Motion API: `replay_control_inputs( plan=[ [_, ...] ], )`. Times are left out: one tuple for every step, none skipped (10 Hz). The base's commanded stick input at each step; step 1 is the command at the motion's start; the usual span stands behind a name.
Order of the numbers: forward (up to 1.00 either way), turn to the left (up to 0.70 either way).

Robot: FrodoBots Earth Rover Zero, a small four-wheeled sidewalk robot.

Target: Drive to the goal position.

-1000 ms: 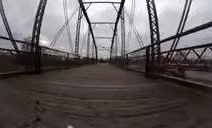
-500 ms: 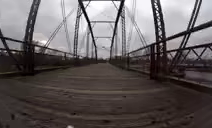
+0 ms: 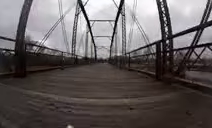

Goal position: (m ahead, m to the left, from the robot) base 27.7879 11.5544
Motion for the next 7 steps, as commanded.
replay_control_inputs(
  plan=[
    [1.00, 0.00],
    [1.00, 0.00],
    [1.00, 0.00],
    [1.00, 0.00],
    [1.00, 0.00],
    [1.00, 0.00],
    [1.00, 0.00]
  ],
)
